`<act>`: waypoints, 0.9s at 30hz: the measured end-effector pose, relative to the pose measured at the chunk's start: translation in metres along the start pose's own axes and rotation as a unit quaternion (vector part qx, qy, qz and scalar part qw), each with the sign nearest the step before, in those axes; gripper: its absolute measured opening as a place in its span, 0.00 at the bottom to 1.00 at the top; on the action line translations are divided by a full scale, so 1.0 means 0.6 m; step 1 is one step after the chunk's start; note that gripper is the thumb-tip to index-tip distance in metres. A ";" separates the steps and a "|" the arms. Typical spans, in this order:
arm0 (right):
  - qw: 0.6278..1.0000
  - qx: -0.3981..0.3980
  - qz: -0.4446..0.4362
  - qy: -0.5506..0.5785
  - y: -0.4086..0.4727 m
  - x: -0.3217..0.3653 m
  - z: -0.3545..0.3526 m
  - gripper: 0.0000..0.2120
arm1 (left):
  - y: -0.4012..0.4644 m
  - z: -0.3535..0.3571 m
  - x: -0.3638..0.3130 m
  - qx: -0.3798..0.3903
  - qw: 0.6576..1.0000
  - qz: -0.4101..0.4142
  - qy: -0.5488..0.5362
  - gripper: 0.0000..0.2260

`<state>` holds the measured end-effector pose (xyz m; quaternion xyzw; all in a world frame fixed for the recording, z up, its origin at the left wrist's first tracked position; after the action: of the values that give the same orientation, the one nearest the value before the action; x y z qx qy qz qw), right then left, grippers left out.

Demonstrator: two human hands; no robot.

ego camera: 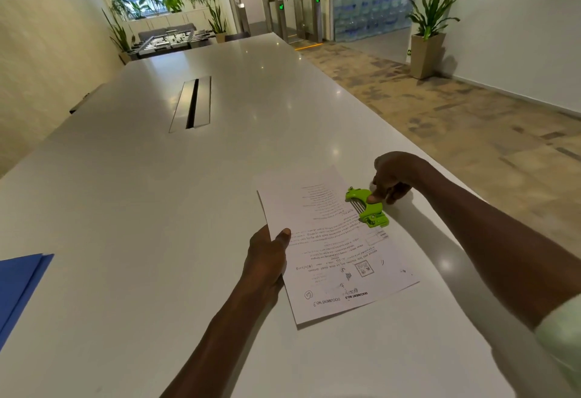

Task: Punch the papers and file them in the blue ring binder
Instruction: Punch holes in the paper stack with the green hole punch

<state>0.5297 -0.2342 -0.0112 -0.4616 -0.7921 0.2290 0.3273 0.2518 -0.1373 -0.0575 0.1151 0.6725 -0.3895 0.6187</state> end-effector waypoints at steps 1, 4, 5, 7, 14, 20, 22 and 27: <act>1.000 -0.004 0.004 -0.010 0.007 0.000 0.004 0.10 | 0.000 0.001 0.000 0.003 1.000 0.002 -0.004 0.09; 0.999 -0.029 -0.005 -0.024 0.012 0.003 0.002 0.07 | 0.004 -0.001 0.005 0.005 1.000 -0.001 -0.005 0.09; 0.999 -0.033 -0.027 -0.010 0.015 0.005 0.001 0.08 | 0.003 -0.003 0.006 0.002 1.000 -0.001 0.001 0.09; 0.998 -0.035 -0.040 0.025 0.010 -0.003 -0.002 0.10 | 0.003 -0.004 0.004 0.001 1.000 0.005 0.003 0.09; 0.999 0.025 0.022 0.027 0.032 -0.034 0.025 0.09 | 0.010 -0.004 0.008 0.003 1.000 -0.005 0.014 0.09; 0.998 0.005 -0.023 0.061 -0.005 -0.019 0.015 0.12 | 0.005 -0.005 0.008 0.002 1.000 -0.001 0.015 0.09; 0.998 0.003 -0.044 0.055 -0.019 -0.016 0.010 0.18 | 0.005 -0.006 0.008 0.008 1.000 -0.004 0.018 0.10; 0.997 0.005 -0.065 0.051 -0.051 -0.013 0.000 0.26 | 0.002 -0.007 0.004 0.014 0.999 -0.005 0.030 0.10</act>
<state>0.5145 -0.2557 0.0067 -0.4184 -0.8017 0.1866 0.3839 0.2492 -0.1346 -0.0605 0.1323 0.6858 -0.3980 0.5948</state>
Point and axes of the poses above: each hand's wrist, its own y-axis towards the middle knuckle, its own z-axis out of the palm, x = y × z, the point moved 8 cm from there along y, towards the middle knuckle, and after that the axes turned 6 degrees about x, right-handed, at the moved point
